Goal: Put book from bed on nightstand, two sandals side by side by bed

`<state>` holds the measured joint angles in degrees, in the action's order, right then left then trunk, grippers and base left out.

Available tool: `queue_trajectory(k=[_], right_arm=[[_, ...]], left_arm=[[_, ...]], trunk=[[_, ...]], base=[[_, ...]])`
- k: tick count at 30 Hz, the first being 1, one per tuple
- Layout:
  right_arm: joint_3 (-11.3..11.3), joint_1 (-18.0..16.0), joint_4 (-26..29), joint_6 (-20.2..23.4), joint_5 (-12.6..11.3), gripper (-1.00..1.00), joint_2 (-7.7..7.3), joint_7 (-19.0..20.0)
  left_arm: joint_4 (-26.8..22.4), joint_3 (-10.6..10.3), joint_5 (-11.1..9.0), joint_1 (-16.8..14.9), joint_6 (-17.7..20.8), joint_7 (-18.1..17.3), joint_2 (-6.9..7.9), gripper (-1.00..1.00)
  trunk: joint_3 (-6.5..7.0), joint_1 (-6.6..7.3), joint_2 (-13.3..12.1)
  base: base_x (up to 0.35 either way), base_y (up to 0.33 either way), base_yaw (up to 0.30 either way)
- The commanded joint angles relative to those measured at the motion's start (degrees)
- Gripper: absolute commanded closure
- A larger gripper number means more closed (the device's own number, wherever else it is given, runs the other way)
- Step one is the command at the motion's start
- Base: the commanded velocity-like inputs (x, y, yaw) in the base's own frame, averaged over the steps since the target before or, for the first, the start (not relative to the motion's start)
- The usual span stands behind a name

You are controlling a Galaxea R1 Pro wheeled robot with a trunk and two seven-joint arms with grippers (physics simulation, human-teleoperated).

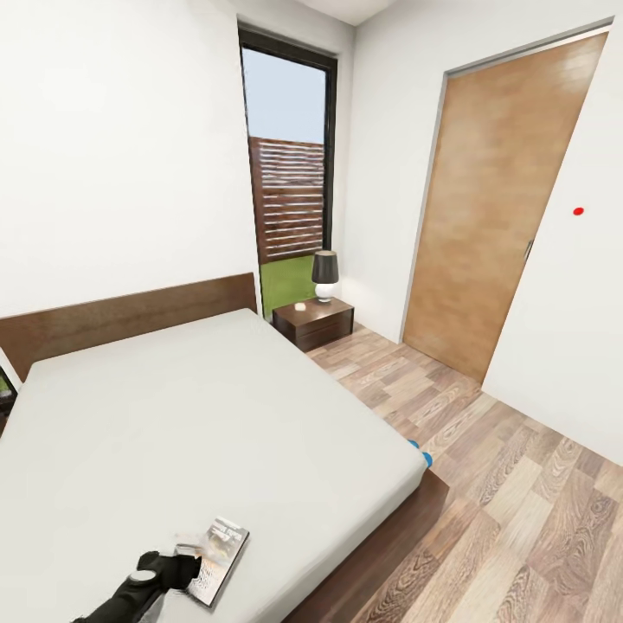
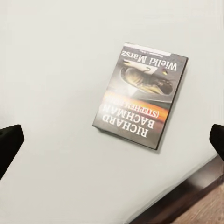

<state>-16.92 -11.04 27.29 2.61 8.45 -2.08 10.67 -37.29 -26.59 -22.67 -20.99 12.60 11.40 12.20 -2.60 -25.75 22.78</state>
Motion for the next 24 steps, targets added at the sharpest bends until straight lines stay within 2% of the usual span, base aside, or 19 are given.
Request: queue_trajectory(k=[1,4,5,8,14,24], right_arm=[[-0.48,-0.04,0.13,0.26,0.6,-1.0,0.06,0.49],[-0.48,-0.04,0.13,0.23,0.6,-1.0,0.06,0.49],[-0.48,-0.04,0.13,0.23,0.6,-1.0,0.06,0.49],[-0.48,-0.05,0.13,0.25,0.6,-1.0,0.06,0.49],[-0.49,-0.04,0.13,0.23,0.63,-1.0,0.02,0.49],[-0.48,-0.04,0.13,0.22,0.69,-1.0,0.06,0.49]], left_arm=[[1.45,-0.5,-0.62,-1.2,0.2,0.12,0.06,-1.0],[5.06,-0.53,-0.55,-4.85,0.28,-1.76,-0.03,-1.0],[5.06,-0.53,-0.55,-4.85,0.28,-1.76,-0.03,-1.0],[7.02,-0.59,-0.4,-8.73,0.71,-3.77,0.04,-1.0],[9.38,-0.67,-0.24,-15.34,3.98,-5.6,0.09,-1.0],[15.02,-0.88,-0.05,-19.74,6.01,-7.12,-0.69,-1.0]], trunk=[[-0.14,-0.04,0.14],[-0.14,-0.04,0.14],[-0.14,-0.04,0.14],[-0.14,-0.04,0.14],[-0.14,-0.04,0.14],[-0.14,-0.04,0.14]], base=[[0.0,0.0,0.0],[0.0,0.0,0.0],[0.0,0.0,0.0],[0.0,0.0,0.0],[0.0,0.0,0.0],[0.0,0.0,0.0]])
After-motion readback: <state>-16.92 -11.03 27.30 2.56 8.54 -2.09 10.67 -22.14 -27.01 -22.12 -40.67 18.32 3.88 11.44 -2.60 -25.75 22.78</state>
